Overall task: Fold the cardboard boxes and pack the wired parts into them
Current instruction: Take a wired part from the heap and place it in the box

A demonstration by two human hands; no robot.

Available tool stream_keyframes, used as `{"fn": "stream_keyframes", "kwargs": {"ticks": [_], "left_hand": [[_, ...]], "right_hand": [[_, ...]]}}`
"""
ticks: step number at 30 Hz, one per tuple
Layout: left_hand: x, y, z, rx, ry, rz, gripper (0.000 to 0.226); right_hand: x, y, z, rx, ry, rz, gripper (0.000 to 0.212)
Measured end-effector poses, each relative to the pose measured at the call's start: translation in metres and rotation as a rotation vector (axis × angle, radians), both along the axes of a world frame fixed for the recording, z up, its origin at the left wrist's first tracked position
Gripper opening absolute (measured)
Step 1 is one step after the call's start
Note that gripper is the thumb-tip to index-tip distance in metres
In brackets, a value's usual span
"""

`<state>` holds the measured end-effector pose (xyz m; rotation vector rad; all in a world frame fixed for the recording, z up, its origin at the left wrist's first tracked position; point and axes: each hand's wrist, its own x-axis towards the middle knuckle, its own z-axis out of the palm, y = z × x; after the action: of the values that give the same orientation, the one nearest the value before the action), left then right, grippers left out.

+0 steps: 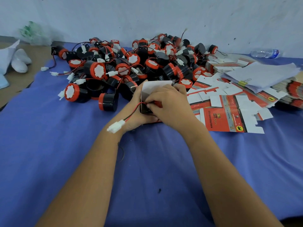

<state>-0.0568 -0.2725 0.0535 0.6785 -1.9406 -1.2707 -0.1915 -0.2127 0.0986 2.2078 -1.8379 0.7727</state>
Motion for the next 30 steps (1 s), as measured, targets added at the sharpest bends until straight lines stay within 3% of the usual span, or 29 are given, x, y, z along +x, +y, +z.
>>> {"fn": "stream_keyframes", "kwargs": {"ticks": [7, 9, 14, 17, 19, 21, 25, 27, 29, 30], "left_hand": [[0.001, 0.000, 0.000, 0.005, 0.040, -0.002, 0.083], [0.002, -0.001, -0.001, 0.003, 0.043, 0.004, 0.080], [0.001, -0.004, 0.003, -0.050, -0.168, 0.236, 0.075], [-0.001, -0.001, 0.004, -0.048, -0.010, 0.197, 0.091], [0.000, 0.001, 0.003, -0.033, 0.023, 0.218, 0.109], [-0.003, 0.005, 0.005, -0.104, 0.042, 0.321, 0.103], [-0.011, 0.022, 0.018, -0.266, 0.344, 0.517, 0.044], [-0.011, 0.025, 0.026, -0.159, 0.398, 0.480, 0.024], [-0.009, 0.024, 0.033, 0.038, 0.416, 0.347, 0.024], [-0.008, 0.022, 0.036, 0.109, 0.421, 0.286, 0.029]], "right_hand": [[0.003, -0.011, 0.015, 0.166, 0.149, 0.071, 0.015], [0.002, -0.010, 0.016, 0.156, 0.076, 0.067, 0.015], [-0.009, 0.001, 0.006, -0.126, -0.617, -0.076, 0.017], [-0.013, 0.005, 0.003, -0.081, -1.138, -0.047, 0.021], [-0.018, 0.010, 0.000, -0.087, -1.294, 0.002, 0.021], [-0.019, 0.013, -0.003, -0.101, -1.301, 0.034, 0.015], [-0.015, 0.016, -0.001, -0.348, -1.105, 0.045, 0.013], [-0.012, 0.016, -0.002, -0.521, -0.782, 0.039, 0.014], [-0.006, 0.015, -0.006, -0.619, -0.516, 0.073, 0.011], [-0.003, 0.014, -0.008, -0.623, -0.470, 0.103, 0.010]]}}
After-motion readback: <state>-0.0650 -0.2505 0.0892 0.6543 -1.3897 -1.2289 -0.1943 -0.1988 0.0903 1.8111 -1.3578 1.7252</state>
